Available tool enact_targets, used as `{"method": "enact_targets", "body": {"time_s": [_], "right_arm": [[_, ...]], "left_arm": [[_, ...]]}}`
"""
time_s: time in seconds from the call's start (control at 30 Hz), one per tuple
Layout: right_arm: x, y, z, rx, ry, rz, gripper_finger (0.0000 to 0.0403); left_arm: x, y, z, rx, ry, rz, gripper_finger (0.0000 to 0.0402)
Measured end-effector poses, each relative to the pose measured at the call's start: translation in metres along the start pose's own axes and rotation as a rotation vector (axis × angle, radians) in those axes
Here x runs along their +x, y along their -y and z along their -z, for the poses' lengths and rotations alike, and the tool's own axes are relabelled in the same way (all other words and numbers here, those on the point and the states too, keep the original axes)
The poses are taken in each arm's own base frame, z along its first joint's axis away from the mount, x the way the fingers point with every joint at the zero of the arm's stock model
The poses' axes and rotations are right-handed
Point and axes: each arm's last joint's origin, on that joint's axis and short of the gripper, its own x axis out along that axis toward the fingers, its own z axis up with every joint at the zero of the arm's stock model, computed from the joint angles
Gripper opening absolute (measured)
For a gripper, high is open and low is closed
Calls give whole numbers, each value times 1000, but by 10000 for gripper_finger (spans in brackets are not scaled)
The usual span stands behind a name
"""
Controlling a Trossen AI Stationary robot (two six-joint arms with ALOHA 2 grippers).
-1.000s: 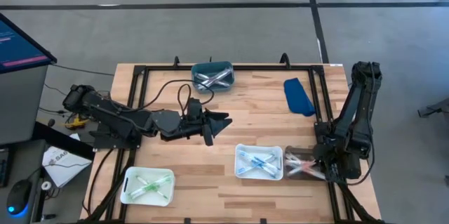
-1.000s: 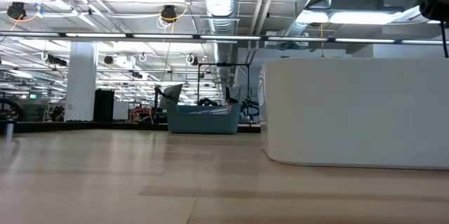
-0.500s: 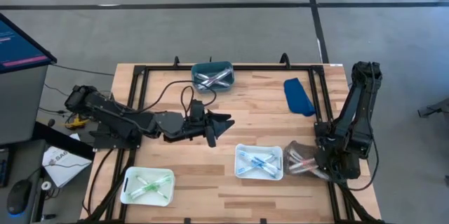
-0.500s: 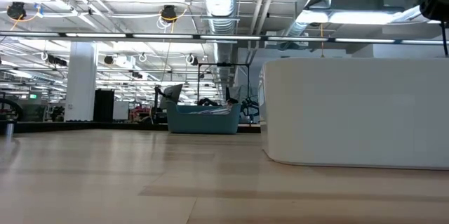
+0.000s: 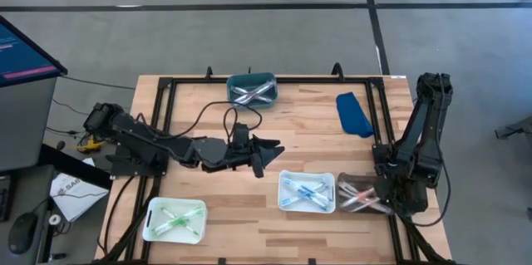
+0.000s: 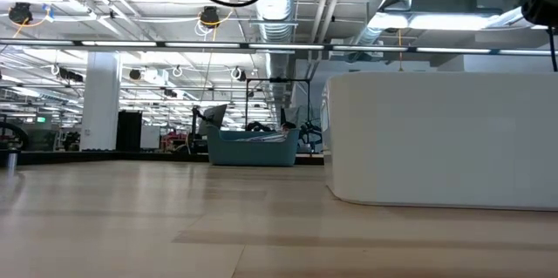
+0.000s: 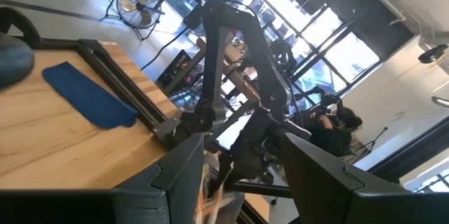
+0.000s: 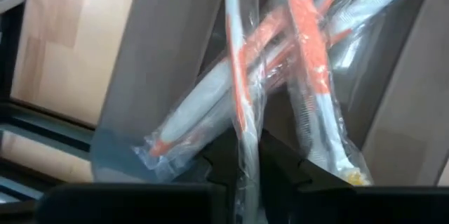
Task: Pick & Place Toothbrushes
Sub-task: Put the orange toothbrush into the black bin
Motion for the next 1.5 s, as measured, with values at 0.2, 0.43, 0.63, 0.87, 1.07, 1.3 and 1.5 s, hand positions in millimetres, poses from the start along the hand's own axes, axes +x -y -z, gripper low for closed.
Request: {"method": "enact_targets", "body": {"time_s": [0.2,0.43,0.63,0.87,1.07,1.3,1.5], "right_arm": [[-11,-5,-5,-23,10,-20,44],[-15,-5,-6,-25,11,-7,76],[-15,-4,-7,-17,45,17,135],[-15,0,-9,-11,48,55,215],[-13,2,-7,-42,19,100,231],[-3,-1,-6,-77,-63,176,190],[-6,-4,-9,-89,-96,228,143]], "left_arm": [[0,1,-1,-4,5,5,187],[0,1,-1,-2,6,5,187],[0,1,-1,-2,6,5,187],[0,1,-2,-2,7,5,187],[-1,1,-2,-6,7,8,187],[-1,2,-2,-9,10,11,187],[-1,2,-2,-10,11,12,187]]}}
